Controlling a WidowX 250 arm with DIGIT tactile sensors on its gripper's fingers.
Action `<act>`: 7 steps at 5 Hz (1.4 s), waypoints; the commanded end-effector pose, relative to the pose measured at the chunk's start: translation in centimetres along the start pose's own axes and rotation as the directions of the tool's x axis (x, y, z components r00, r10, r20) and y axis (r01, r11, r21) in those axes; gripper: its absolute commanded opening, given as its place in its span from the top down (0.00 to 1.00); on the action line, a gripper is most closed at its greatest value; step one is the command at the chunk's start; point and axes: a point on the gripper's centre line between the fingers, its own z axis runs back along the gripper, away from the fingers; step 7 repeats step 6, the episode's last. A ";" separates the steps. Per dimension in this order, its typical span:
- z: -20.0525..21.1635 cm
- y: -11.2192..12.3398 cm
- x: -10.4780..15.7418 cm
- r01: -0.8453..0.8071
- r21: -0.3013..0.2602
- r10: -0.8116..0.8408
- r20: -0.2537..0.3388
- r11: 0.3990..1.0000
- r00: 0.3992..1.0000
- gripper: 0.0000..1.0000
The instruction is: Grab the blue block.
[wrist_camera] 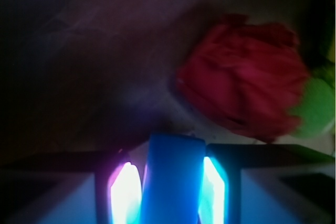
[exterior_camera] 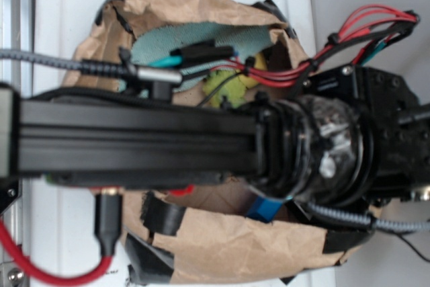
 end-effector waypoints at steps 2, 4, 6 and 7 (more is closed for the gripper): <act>12.2 6.3 -5.8 0.353 -0.255 -0.264 0.326 0.900 0.908 1.00; 13.6 5.7 -5.3 0.312 -0.202 -0.235 0.333 0.928 0.913 1.00; 11.9 4.2 -4.2 0.265 -0.032 -0.224 0.442 0.964 0.869 1.00; 11.9 4.2 -4.2 0.265 -0.032 -0.224 0.442 0.964 0.869 1.00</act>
